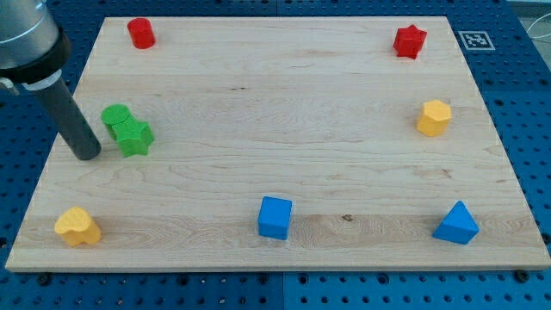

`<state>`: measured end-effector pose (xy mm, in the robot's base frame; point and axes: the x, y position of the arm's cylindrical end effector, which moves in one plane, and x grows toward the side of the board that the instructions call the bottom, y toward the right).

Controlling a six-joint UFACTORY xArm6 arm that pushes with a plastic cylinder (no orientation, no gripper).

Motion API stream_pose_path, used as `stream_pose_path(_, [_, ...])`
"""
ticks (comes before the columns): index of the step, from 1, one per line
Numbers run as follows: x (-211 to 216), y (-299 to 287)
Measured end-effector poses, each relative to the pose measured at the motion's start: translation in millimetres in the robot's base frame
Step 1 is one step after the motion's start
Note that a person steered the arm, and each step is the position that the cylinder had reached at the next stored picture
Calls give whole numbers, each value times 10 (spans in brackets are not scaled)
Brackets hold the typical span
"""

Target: Slide the green star right a bit

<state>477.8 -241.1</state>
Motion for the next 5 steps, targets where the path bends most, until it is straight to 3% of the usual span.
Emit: stream_pose_path(5, [-37, 1572])
